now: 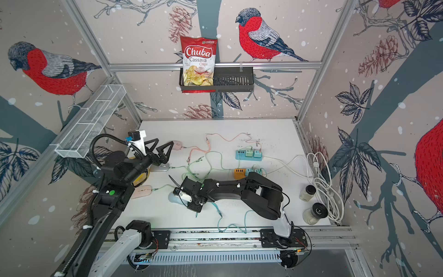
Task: Unplug the wireless mouse
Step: Pick up the mouse from the center of the board.
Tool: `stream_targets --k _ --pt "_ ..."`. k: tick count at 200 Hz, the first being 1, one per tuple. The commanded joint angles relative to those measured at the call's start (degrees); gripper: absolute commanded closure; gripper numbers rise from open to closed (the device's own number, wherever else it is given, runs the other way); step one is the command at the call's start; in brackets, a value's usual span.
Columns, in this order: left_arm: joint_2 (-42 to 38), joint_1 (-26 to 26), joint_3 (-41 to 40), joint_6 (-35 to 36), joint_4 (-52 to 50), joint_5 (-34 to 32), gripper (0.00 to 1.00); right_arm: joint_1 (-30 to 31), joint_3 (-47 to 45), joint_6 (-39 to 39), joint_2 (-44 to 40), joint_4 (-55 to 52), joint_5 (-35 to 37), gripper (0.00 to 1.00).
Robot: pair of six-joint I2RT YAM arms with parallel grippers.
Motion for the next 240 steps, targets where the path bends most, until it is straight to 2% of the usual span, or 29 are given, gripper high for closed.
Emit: stream_targets --k 1,31,73,107,153,175,240 --pt "0.3 -0.1 1.0 -0.7 3.9 0.8 0.03 0.6 0.0 1.0 2.1 -8.1 -1.8 0.76" --pt "0.4 -0.1 1.3 -0.5 3.8 0.8 0.03 0.6 0.4 1.2 2.9 -7.7 -1.0 0.80" --pt "0.8 -0.1 1.1 0.0 3.7 0.8 0.03 0.6 0.7 2.4 3.2 -6.1 2.3 1.00" --pt "1.0 -0.1 0.8 -0.2 3.8 1.1 0.03 0.1 -1.2 4.0 -0.5 -3.6 4.1 1.00" --pt "1.2 -0.1 -0.7 -1.4 4.7 1.5 0.03 -1.4 -4.1 5.0 -10.7 -4.1 7.2 1.00" --pt "1.3 -0.1 -0.7 -2.9 5.5 3.0 0.07 -1.6 -5.3 5.1 -16.0 -5.2 6.1 1.00" --pt "4.5 -0.1 -0.2 -6.5 6.9 8.8 0.06 -3.3 -11.1 8.5 -32.3 -5.0 7.2 1.00"
